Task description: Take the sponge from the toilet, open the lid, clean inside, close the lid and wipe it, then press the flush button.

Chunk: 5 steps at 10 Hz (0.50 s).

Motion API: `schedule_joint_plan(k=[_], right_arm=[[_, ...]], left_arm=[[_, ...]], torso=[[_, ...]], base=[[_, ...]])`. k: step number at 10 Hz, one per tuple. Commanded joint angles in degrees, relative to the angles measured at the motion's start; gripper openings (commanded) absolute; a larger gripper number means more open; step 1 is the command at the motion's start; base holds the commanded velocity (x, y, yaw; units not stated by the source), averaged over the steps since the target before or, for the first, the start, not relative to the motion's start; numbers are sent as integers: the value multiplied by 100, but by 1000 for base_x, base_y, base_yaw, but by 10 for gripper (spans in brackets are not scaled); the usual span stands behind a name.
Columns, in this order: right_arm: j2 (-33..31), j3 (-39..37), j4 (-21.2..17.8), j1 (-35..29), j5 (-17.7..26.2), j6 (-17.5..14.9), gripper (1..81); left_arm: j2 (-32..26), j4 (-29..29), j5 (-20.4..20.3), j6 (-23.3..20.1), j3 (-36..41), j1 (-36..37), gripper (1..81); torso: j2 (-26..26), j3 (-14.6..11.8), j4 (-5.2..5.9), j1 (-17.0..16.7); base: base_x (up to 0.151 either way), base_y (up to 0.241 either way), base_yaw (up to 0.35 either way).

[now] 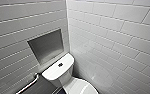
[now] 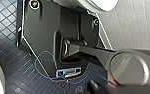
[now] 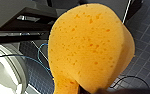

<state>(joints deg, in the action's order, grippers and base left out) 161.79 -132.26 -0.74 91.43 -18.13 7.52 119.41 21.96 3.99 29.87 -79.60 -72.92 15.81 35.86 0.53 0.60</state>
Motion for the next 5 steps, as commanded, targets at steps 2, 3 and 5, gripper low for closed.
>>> schedule_joint_plan(k=[2,3,5], right_arm=[[-31,-10,127,73,398,-13,10],[-31,-10,127,73,398,-5,10],[-13,-18,118,117,389,-13,10]], left_arm=[[2033,1066,-1198,-78,-2487,-1308,10],[2334,1056,-1190,-69,-2885,-1334,10],[2773,1074,-1181,-60,-3465,-1431,10]], torso=[[2,0,0,-2],[2,-2,0,-2],[2,-5,0,-6]], base=[[0,0,0],[0,0,0],[0,0,0]])
